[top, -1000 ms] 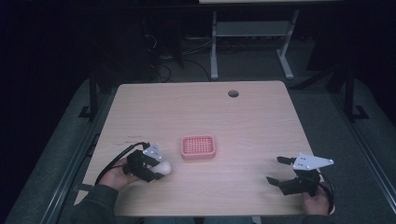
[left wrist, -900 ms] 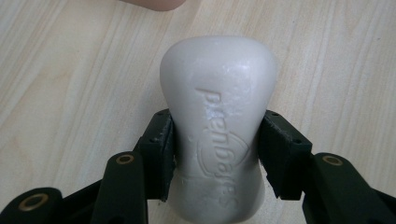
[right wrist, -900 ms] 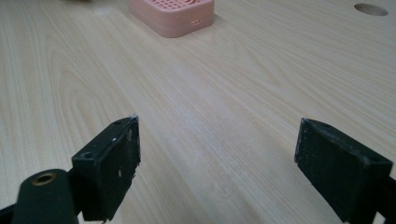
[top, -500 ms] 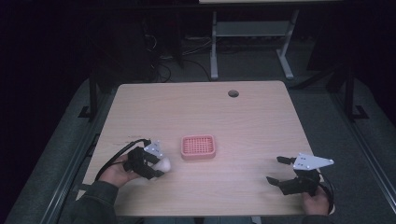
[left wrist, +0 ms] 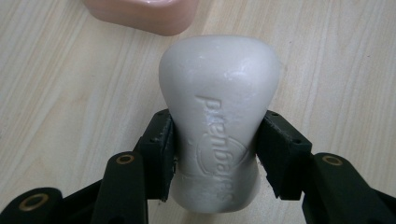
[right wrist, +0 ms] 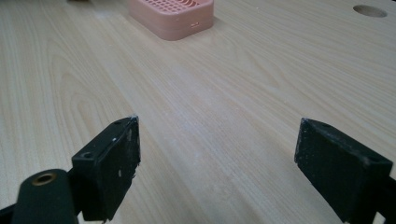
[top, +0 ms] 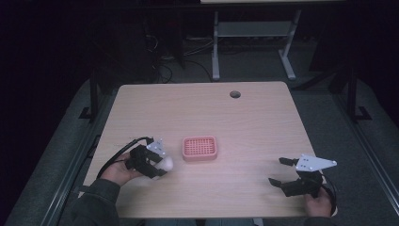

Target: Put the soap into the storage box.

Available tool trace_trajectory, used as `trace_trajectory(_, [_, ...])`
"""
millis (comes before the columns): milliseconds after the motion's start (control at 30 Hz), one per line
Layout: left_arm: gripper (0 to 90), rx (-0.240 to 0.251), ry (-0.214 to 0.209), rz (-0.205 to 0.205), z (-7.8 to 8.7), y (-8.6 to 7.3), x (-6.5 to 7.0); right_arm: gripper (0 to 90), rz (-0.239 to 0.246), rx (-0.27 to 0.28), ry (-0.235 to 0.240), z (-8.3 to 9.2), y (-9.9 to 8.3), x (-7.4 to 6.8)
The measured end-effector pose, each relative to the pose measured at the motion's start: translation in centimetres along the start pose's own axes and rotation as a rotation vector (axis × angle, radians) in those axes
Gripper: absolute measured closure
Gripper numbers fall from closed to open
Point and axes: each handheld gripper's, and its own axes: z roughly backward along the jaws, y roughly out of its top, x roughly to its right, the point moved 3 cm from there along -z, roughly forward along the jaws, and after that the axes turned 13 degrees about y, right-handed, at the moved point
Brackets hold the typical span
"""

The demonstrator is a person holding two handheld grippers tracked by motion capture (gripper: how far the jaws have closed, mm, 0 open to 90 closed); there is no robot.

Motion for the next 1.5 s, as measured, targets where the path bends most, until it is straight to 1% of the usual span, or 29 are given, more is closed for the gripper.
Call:
trace_trajectory(200, [49.7,-0.007,0.002,-0.006,0.3,0.5,-0.4,13.5,0.001,0.000,0.004,-0.1,0.0,0.0])
trace_trajectory(267, [49.7,-0.011,-0.002,-0.010,0.4,0.7,-0.4,13.5,0.002,-0.001,0.004,-0.1,0.0,0.0])
trace_trajectory(333, [49.7,-0.019,-0.011,-0.026,0.3,0.9,-0.5,13.5,0.002,-0.002,0.005,-0.1,0.0,0.0])
trace_trajectory(367, [49.7,-0.019,-0.012,-0.024,0.3,1.0,-0.5,13.5,0.001,0.000,0.004,-0.1,0.0,0.0])
trace_trajectory(667, [49.7,-0.019,-0.007,-0.037,0.4,1.7,-0.7,13.5,0.000,0.006,0.004,-0.1,0.1,0.0])
trace_trajectory(733, [49.7,-0.018,-0.002,-0.044,0.5,2.1,-0.9,13.5,0.003,0.008,0.004,0.0,0.1,0.0])
trace_trajectory(833, [49.8,-0.014,-0.001,-0.042,0.5,2.5,-1.0,13.5,0.002,0.009,0.004,0.0,0.0,0.0])
trace_trajectory(900, [49.8,-0.017,0.006,-0.051,0.6,2.6,-1.1,13.5,0.000,0.010,0.004,0.0,0.0,0.0])
trace_trajectory(1100, [49.8,-0.019,0.012,-0.053,0.6,3.2,-1.5,13.5,-0.002,0.012,0.005,0.0,0.0,0.0])
trace_trajectory(1233, [49.8,-0.025,0.010,-0.063,0.6,3.6,-1.7,13.5,-0.002,0.012,0.004,0.1,0.0,0.0])
trace_trajectory(1400, [49.8,-0.028,0.008,-0.062,0.4,4.1,-1.9,13.5,-0.003,0.013,0.004,0.1,0.0,0.1])
trace_trajectory(1500, [49.8,-0.033,0.008,-0.074,0.4,4.5,-2.2,13.5,-0.003,0.015,0.005,0.1,0.0,0.1])
